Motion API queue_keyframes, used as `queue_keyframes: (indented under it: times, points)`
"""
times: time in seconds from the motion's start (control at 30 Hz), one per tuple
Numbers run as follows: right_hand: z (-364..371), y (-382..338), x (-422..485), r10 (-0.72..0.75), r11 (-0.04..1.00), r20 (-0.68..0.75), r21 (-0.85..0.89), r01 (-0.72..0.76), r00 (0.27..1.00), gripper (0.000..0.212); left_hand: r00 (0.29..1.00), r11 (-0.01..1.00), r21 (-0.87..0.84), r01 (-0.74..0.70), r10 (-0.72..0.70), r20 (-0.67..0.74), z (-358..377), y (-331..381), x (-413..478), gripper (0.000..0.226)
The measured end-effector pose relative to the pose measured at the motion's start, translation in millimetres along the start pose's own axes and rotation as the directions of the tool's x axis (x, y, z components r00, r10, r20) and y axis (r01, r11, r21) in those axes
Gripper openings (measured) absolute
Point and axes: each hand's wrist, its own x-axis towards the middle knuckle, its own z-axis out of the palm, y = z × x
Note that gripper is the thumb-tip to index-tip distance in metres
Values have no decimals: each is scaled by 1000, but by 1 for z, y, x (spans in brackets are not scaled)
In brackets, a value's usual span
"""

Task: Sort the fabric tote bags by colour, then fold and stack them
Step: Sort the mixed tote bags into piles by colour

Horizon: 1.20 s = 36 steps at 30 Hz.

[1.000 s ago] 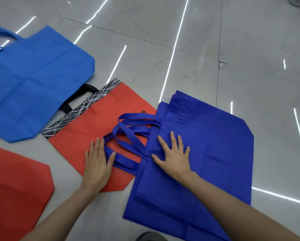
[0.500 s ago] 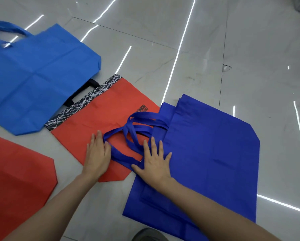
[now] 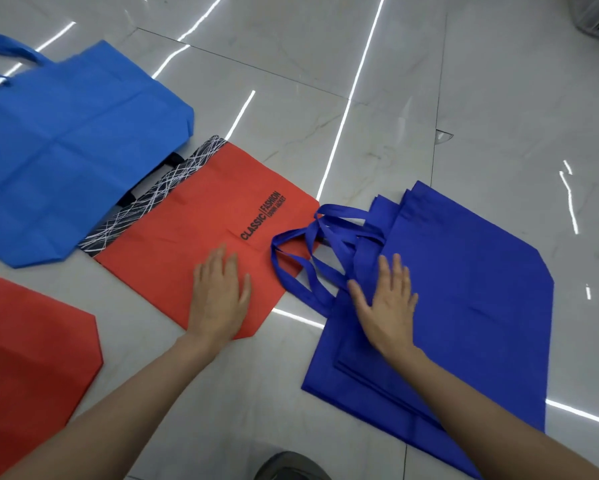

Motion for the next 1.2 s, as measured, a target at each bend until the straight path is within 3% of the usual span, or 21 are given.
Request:
queue_keyframes:
  times: [0.07,0.13,0.23,0.3,0.4,0.47,0.53,0.67,0.83,0.93,1.07,1.13,1.2]
  points:
    - [0,12,-8,199,979,-5,48,-198,980,71,963,964,-36,-262,263,57,9,26,-19,33]
    - [5,22,-18,208,977,73,-72,-203,975,68,853,888,-33,-459,451,263,25,43,-36,50]
    - [13,20,-33,104,990,139,-108,-89,985,68,761,823,102,-559,460,458,41,39,-40,87]
    - [17,13,-42,41,992,162,-125,-21,986,69,744,808,112,-578,467,478,40,33,-39,88]
    - [17,0,-44,-170,950,127,-243,197,977,70,792,833,77,-548,486,370,29,23,-38,70]
    - [18,-7,-41,-324,889,268,-241,389,907,78,867,881,71,-468,442,228,24,8,-36,56]
    - [23,-11,-40,-382,817,414,-267,511,827,84,930,936,108,-334,309,198,19,-12,-35,58]
    - [26,-2,-37,-309,855,362,-300,424,879,80,939,972,153,-177,121,321,16,-37,-36,72]
    - [7,34,-24,-151,927,275,-294,232,950,61,951,994,46,-102,84,297,13,-31,-20,86]
    - [-4,31,-19,-229,930,189,-247,272,955,50,960,996,8,-86,80,267,10,-25,-14,92]
    - [11,-37,-22,-524,837,7,-185,516,852,37,978,990,1,-139,137,159,-6,-36,-27,70]
    - [28,-84,-26,-612,785,31,-98,612,790,34,987,992,29,-124,120,108,-19,-55,-39,60]
    - [45,-130,-32,-668,740,144,19,673,730,32,997,999,21,-30,28,76,-36,-80,-59,56]
